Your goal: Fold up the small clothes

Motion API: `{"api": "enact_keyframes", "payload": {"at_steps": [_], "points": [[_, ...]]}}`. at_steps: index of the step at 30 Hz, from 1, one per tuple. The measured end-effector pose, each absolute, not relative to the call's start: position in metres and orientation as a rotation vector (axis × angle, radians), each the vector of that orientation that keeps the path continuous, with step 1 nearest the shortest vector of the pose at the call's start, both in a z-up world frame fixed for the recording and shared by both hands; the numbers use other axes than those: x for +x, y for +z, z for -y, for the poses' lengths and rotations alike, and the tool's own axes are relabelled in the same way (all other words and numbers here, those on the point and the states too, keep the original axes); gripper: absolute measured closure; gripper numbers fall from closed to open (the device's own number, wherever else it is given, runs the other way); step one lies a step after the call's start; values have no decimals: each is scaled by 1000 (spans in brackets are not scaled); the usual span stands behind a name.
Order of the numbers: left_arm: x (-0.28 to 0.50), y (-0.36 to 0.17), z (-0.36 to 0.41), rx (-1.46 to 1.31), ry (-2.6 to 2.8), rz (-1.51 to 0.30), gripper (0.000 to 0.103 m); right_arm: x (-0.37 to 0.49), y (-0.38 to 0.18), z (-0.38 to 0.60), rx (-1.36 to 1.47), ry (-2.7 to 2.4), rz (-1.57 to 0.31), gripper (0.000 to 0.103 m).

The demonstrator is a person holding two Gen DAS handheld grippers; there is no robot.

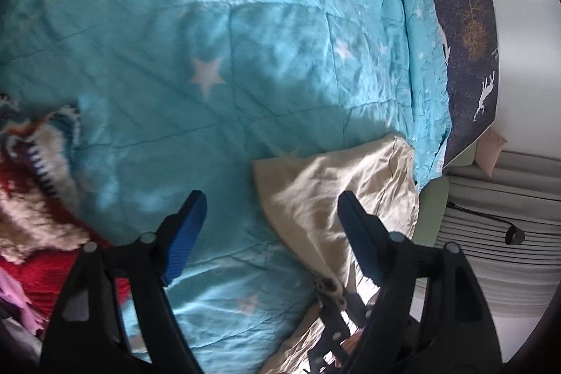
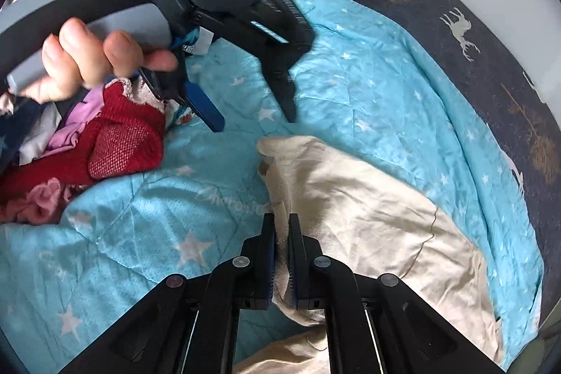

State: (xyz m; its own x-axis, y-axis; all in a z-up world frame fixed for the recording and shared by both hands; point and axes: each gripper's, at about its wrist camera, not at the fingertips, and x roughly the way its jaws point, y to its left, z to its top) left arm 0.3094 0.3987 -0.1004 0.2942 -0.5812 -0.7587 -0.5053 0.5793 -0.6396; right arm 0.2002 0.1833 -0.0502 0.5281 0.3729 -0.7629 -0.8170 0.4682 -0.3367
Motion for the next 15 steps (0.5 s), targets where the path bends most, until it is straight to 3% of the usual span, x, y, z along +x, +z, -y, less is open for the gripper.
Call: {"api": "enact_keyframes", "payload": {"at_steps": [7,9,10,11,15], "points": [[317,-119,-387,-1097,-59,-1386,27,198,-50,-181,-766,803,-662,98],[319,-122,-384,-1099,-66,-1373,44,202,-50,-180,-760,804,-663,98],[321,-124,-380,-1090,-85,-1381,73,202,-49,-180,-753,805,-664,98],[324,-127,-376,-1091,-106,-1397,95,203,-49,-180,-745,806,-665,98],[327,-117,-371,-1051,-78,-1368,98,204,-46,-179,-726,806,-661,98]]}}
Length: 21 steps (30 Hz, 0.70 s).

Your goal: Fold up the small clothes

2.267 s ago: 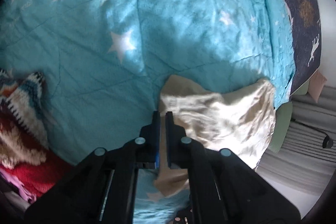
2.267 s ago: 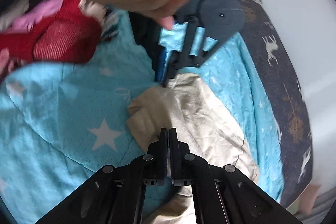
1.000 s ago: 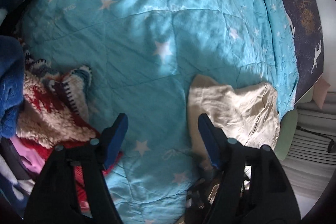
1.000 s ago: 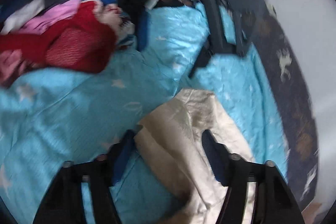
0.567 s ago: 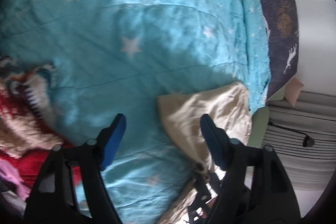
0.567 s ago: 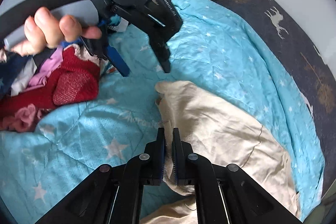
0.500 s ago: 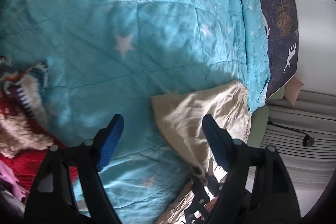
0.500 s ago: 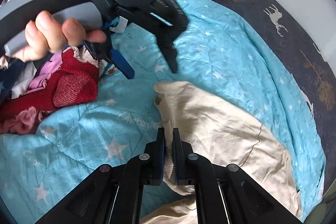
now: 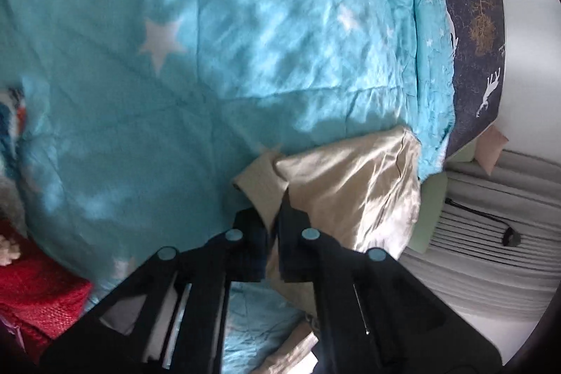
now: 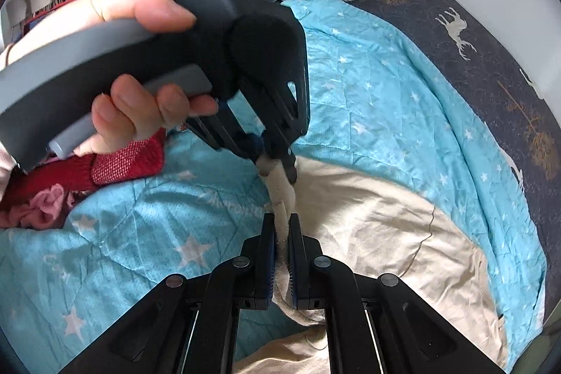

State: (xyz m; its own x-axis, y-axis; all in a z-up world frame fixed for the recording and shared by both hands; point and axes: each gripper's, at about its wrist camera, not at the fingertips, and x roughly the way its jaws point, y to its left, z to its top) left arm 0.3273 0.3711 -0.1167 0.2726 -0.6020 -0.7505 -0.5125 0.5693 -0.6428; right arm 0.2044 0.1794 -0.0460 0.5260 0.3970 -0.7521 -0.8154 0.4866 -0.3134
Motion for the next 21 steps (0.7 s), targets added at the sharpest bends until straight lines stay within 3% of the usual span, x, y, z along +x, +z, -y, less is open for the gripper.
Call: {"api": "enact_keyframes", "payload": {"at_steps": [11,21], "points": [[359,-25,-323,-907,-113,-1299,98,222,-11,-129,-453,767,-677,98],[410,14,-164,-604,-288,-1375,98,227,1,-39,-197,684,-718,97]]}}
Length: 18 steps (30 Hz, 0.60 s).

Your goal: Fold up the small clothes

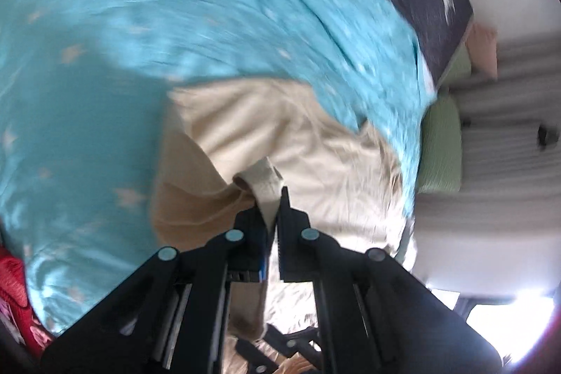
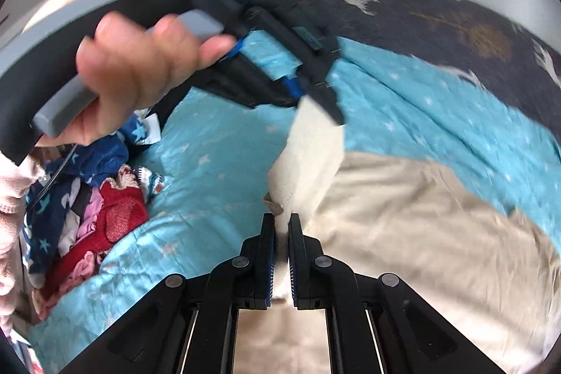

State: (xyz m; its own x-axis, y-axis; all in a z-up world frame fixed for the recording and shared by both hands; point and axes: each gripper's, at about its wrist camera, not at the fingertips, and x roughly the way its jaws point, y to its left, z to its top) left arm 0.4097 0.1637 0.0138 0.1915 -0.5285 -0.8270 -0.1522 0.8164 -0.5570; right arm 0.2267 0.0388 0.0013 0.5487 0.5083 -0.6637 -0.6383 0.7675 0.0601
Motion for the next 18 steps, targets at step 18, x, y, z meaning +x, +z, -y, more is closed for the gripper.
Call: {"api": "enact_keyframes", "payload": {"at_steps": [18], "points": [[390,8,-4,-163,-415,-1459,78,211,-57,111,-33,593,-980,77]]}}
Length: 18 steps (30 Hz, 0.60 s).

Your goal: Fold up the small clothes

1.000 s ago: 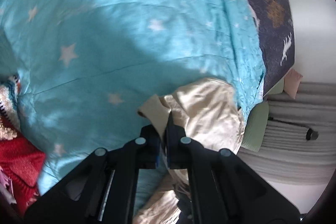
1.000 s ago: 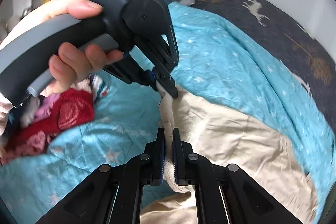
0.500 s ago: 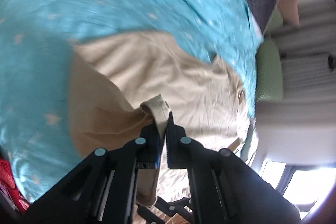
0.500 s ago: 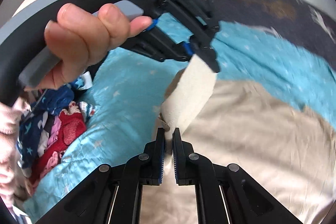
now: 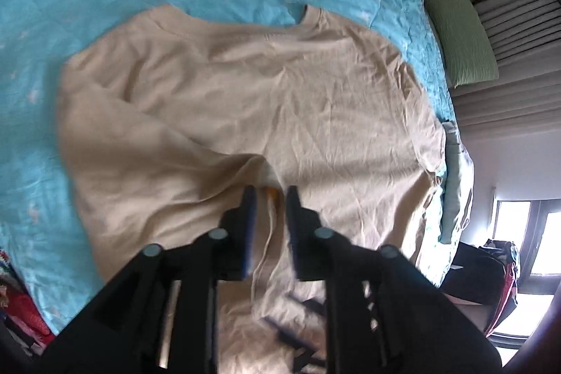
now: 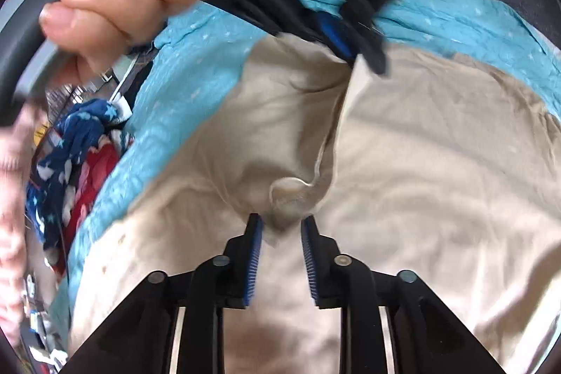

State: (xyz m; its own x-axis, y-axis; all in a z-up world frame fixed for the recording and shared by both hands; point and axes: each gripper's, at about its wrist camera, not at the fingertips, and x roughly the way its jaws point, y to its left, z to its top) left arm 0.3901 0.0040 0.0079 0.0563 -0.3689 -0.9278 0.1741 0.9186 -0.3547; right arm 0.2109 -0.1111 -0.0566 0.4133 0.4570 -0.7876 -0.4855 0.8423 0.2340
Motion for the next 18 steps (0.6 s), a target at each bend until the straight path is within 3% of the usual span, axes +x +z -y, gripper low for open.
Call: {"api": "enact_keyframes", "payload": {"at_steps": [2,5,15,18], "points": [[383,24,-16,-164,-402,-1407,61,204,-55,123,-66,579,-966,76],[368,39,-41,-162,-329,-1347,51,199,-52,138,-104,554,-958,76],[257,8,-155,-281,-182,-1278,51,239,-15,142,-126,521,-933,74],[222,-15,-166,-262,-165,-1273,51,271,6,121,-140,554,-915,55]]}}
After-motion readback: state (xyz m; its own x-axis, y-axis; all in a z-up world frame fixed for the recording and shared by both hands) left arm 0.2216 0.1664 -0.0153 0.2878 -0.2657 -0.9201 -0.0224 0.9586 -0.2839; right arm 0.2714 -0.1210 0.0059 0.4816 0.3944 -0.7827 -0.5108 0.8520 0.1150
